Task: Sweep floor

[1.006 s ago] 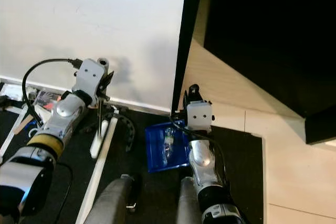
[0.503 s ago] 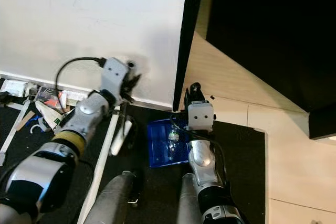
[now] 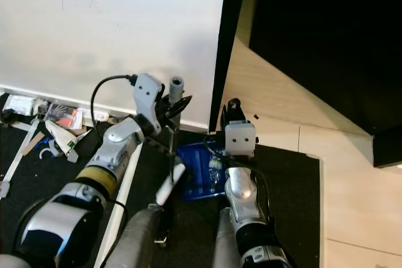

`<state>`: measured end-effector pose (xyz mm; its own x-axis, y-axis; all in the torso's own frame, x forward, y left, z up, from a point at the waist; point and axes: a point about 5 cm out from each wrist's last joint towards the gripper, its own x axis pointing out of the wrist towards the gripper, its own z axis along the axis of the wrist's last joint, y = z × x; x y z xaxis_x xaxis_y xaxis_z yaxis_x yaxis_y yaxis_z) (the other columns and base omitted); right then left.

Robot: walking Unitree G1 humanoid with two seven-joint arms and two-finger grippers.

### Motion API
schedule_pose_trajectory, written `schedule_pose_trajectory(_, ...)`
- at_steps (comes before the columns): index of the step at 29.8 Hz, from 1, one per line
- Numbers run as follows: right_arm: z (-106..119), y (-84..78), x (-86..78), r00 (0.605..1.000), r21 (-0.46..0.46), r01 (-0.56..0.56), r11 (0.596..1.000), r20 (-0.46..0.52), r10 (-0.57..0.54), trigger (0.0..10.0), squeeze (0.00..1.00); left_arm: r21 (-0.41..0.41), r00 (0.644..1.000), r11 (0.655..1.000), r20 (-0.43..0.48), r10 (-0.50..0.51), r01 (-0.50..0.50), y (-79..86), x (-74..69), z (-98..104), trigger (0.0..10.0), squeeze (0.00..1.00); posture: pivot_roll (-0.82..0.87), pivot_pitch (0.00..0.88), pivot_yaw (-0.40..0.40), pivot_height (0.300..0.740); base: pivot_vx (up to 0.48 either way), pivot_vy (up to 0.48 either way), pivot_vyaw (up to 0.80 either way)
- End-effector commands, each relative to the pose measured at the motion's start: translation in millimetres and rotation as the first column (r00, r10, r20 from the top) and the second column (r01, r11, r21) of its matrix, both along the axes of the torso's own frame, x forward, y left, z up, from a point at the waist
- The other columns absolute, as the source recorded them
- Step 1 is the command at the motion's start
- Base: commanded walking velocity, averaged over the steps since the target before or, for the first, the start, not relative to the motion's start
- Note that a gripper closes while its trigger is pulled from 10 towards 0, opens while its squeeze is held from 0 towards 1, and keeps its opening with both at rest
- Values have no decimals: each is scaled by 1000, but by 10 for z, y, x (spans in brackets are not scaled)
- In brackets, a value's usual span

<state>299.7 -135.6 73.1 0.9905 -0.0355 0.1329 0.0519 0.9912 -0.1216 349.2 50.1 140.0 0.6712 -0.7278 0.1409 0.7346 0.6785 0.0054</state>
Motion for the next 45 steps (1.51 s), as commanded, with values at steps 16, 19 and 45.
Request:
schedule_pose_trajectory(16,-65,9,1,1000,35,11,999,-24,-10,10000,0,-171,998,985,61,-16,26,294,-362,480,10000,188,173,294,130,740,0,0,0)
schedule_pose_trajectory(19,-80,-4,-7,1000,37,15,999,-28,-14,10000,0,-109,992,993,114,51,-39,600,-437,598,10000,184,181,292,129,740,0,0,0)
schedule_pose_trajectory(45,-90,42,13,999,27,-21,999,-32,22,10000,0,255,824,807,-62,563,-533,1458,-384,-247,10000,176,160,292,93,740,0,0,0)
